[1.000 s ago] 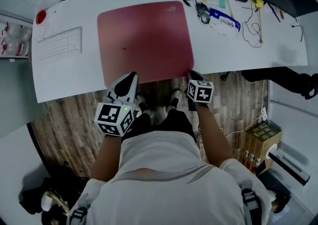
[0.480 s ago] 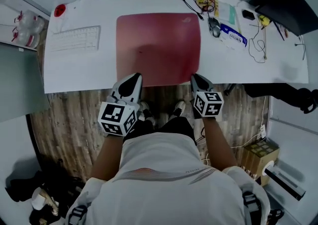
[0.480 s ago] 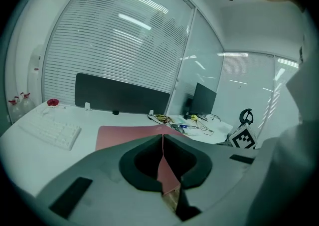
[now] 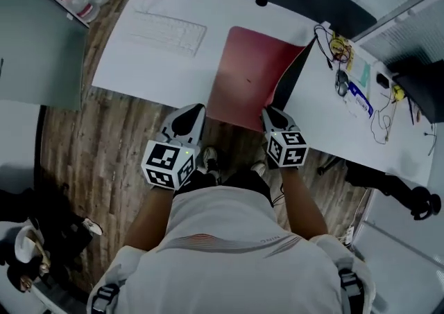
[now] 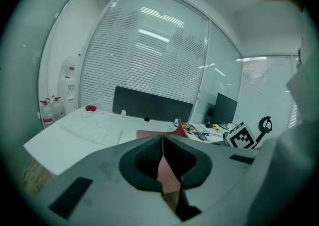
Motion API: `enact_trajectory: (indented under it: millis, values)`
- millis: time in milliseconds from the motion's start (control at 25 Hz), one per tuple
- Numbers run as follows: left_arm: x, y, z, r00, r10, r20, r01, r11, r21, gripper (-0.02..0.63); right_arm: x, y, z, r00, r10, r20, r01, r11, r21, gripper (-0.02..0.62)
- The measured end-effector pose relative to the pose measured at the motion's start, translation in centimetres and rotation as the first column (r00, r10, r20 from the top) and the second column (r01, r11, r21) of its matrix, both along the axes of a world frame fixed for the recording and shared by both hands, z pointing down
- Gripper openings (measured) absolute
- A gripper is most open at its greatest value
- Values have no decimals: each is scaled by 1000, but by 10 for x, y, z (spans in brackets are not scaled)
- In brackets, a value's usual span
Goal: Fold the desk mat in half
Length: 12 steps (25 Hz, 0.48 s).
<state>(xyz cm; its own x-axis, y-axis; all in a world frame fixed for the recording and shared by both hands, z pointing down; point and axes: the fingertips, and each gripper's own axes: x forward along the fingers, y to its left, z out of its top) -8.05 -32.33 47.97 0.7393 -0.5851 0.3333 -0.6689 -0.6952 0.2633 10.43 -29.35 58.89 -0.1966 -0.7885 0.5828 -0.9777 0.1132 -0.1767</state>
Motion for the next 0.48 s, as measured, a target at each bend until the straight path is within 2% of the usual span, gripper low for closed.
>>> enact_trajectory:
  millis: [240,480]
  values:
    - [-62,-1,3,991,-136,3,137,991,-5,17,-64,-33,23,989,-147,0,147,988,-55,83]
    - [-106,4,8,974,-226,11,227,974,-13,17,-120,-42,65,965,-261,14,260,951,-165,83]
